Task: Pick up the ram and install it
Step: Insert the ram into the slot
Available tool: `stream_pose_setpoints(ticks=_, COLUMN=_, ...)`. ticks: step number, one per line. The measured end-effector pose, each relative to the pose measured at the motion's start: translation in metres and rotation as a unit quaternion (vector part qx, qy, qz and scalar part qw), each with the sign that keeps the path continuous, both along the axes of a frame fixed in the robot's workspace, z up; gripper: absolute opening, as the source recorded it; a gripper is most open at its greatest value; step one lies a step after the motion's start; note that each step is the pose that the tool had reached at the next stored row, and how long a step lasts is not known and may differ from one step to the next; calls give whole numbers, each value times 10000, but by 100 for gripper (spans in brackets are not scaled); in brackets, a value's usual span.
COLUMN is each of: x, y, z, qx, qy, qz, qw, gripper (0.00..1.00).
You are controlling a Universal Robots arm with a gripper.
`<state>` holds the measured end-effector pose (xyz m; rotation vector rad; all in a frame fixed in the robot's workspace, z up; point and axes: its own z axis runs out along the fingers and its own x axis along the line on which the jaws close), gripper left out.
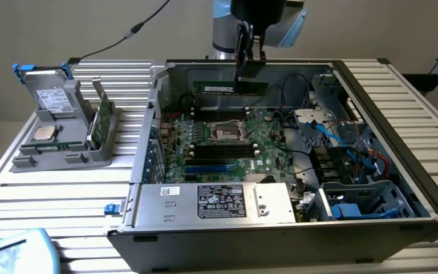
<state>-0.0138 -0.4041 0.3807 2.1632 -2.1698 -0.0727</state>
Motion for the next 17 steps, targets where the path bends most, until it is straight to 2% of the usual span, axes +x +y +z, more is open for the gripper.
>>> stream_pose_setpoints(ticks=5, x=-10, y=0, z=-92, qx=0, qy=0, qz=87, qw=10000, gripper=14)
stream_pose_setpoints(ticks=11, x=-24, y=0, z=-200, qx=0, qy=0, qz=394, qw=9992, gripper=14)
stream_pose_setpoints(ticks=17, x=-25, y=0, z=-309, qx=0, qy=0, qz=404, qw=9992, gripper=14)
